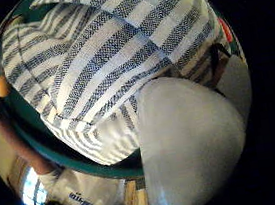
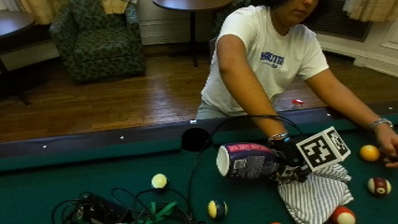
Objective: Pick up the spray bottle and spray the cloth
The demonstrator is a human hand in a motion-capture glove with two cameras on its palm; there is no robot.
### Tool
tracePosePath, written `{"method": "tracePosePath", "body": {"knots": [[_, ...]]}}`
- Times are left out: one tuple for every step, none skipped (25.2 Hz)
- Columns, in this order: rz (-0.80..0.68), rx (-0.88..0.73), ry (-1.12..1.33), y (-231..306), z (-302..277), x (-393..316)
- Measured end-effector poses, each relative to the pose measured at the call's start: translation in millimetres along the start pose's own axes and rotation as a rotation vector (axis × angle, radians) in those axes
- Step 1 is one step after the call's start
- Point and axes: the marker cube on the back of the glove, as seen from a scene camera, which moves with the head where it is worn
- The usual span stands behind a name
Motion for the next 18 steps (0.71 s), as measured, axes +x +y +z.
{"method": "tracePosePath", "body": {"knots": [[0.004,0.01,-0.001,1,-4,2],[0.009,0.023,-0.006,3,-9,3],[0.013,0.038,-0.016,5,-15,5],[0.017,0.054,-0.032,7,-22,7],[0.019,0.073,-0.053,10,-30,9],[0.022,0.094,-0.078,14,-39,12],[0.025,0.117,-0.106,17,-48,15],[0.028,0.143,-0.134,21,-58,19],[0.031,0.17,-0.161,25,-68,23],[0.035,0.2,-0.188,29,-78,27],[0.038,0.232,-0.215,33,-88,31],[0.042,0.265,-0.244,38,-97,35],[0.046,0.299,-0.276,43,-107,39],[0.049,0.334,-0.312,48,-115,44],[0.051,0.368,-0.352,53,-124,48],[0.051,0.401,-0.397,59,-131,53],[0.049,0.433,-0.444,64,-138,57],[0.046,0.463,-0.492,69,-144,62]]}}
